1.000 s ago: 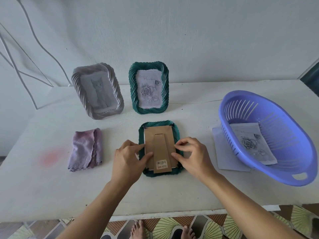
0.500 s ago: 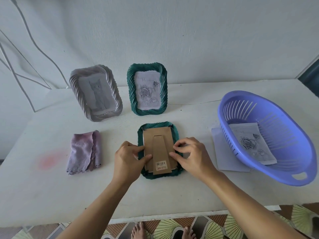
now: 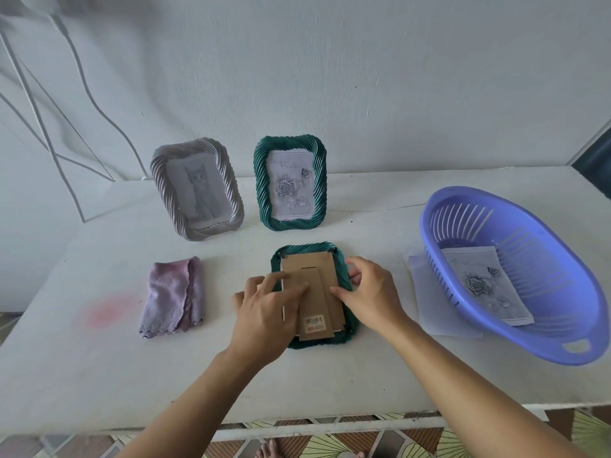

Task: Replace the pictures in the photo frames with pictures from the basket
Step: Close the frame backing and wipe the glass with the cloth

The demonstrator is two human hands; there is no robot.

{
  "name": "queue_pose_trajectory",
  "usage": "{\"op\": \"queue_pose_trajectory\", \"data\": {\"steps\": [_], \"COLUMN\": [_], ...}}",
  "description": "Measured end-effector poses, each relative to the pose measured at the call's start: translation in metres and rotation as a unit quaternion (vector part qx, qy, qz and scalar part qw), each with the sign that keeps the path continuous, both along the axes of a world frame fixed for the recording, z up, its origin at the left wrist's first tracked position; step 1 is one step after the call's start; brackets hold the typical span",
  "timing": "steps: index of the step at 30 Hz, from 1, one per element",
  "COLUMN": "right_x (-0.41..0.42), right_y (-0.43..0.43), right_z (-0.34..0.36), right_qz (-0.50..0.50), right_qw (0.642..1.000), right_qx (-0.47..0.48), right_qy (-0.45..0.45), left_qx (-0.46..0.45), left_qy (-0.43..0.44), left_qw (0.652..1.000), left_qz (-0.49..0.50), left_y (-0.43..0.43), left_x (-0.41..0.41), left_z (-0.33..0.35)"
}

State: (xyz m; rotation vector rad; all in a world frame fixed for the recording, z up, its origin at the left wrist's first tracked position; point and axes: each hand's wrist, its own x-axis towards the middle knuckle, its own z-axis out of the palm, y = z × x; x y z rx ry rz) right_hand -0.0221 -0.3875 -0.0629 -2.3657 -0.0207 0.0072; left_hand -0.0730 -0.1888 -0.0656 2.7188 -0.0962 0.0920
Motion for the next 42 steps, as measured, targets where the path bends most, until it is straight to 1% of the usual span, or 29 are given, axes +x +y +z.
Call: {"op": "queue_pose_trajectory", "data": {"steps": [3, 5, 7, 9, 10, 11, 12, 13, 14, 16, 18, 20, 22, 26, 28, 30, 32, 35, 39, 42], "right_x": [0.004, 0.005, 0.003, 0.001, 0.001, 0.000, -0.001, -0.002, -0.003, -0.004, -0.003, -0.003, -0.002, 0.003, 0.009, 0.016, 0.019, 0.014, 0.010, 0.018], "right_y": [0.002, 0.001, 0.001, 0.000, 0.000, 0.001, 0.003, 0.005, 0.006, 0.008, 0.009, 0.009, 0.010, 0.015, 0.018, 0.019, 0.016, 0.011, 0.006, 0.007], "right_z": [0.005, 0.008, 0.008, 0.010, 0.013, 0.018, 0.023, 0.028, 0.032, 0.040, 0.048, 0.055, 0.058, 0.059, 0.055, 0.042, 0.024, 0.009, -0.003, -0.009], "right_qz": [-0.023, -0.029, -0.032, -0.045, -0.050, -0.050, -0.045, -0.039, -0.037, -0.038, -0.035, -0.023, 0.000, 0.051, 0.081, 0.106, 0.110, 0.104, 0.113, 0.123], "right_qw": [0.998, 0.992, 0.979, 0.968, 0.961, 0.951, 0.940, 0.933, 0.930, 0.922, 0.913, 0.909, 0.913, 0.941, 0.958, 0.976, 0.987, 0.993, 0.993, 0.991], "right_qx": [0.044, 0.097, 0.171, 0.223, 0.250, 0.283, 0.314, 0.336, 0.347, 0.372, 0.397, 0.406, 0.402, 0.332, 0.277, 0.192, 0.114, 0.059, 0.042, 0.053], "right_qy": [0.046, 0.081, 0.104, 0.106, 0.110, 0.116, 0.122, 0.122, 0.116, 0.099, 0.092, 0.092, 0.074, 0.024, 0.002, -0.009, 0.004, -0.004, -0.002, 0.006], "left_qx": [0.004, 0.038, 0.112, 0.152, 0.120, 0.066, 0.023, -0.004, -0.010, -0.039, -0.037, -0.057, -0.118, -0.242, -0.302, -0.339, -0.341, -0.311, -0.244, -0.202], "left_qy": [0.045, 0.058, 0.019, -0.009, 0.017, 0.034, 0.083, 0.112, 0.115, 0.089, 0.079, 0.044, 0.012, 0.008, 0.020, 0.043, 0.064, 0.078, 0.078, 0.061], "left_qw": [0.999, 0.997, 0.992, 0.987, 0.991, 0.996, 0.995, 0.992, 0.991, 0.993, 0.994, 0.995, 0.990, 0.970, 0.953, 0.939, 0.936, 0.943, 0.963, 0.974], "left_qz": [0.002, -0.022, -0.062, -0.049, -0.053, -0.056, -0.056, -0.063, -0.071, -0.069, -0.071, -0.074, -0.071, -0.028, 0.002, 0.029, 0.056, 0.084, 0.083, 0.081], "left_y": [-0.004, -0.004, -0.005, -0.008, -0.009, -0.012, -0.013, -0.015, -0.017, -0.020, -0.023, -0.023, -0.021, -0.018, -0.010, 0.000, 0.011, 0.020, 0.029, 0.032], "left_x": [-0.001, -0.004, -0.005, -0.007, -0.005, -0.003, -0.002, 0.000, -0.001, -0.003, -0.007, -0.009, -0.009, -0.005, 0.000, 0.005, 0.009, 0.007, -0.002, -0.010], "left_z": [0.006, 0.016, 0.027, 0.041, 0.045, 0.049, 0.048, 0.049, 0.053, 0.064, 0.075, 0.077, 0.079, 0.085, 0.083, 0.078, 0.064, 0.043, 0.025, 0.019]}}
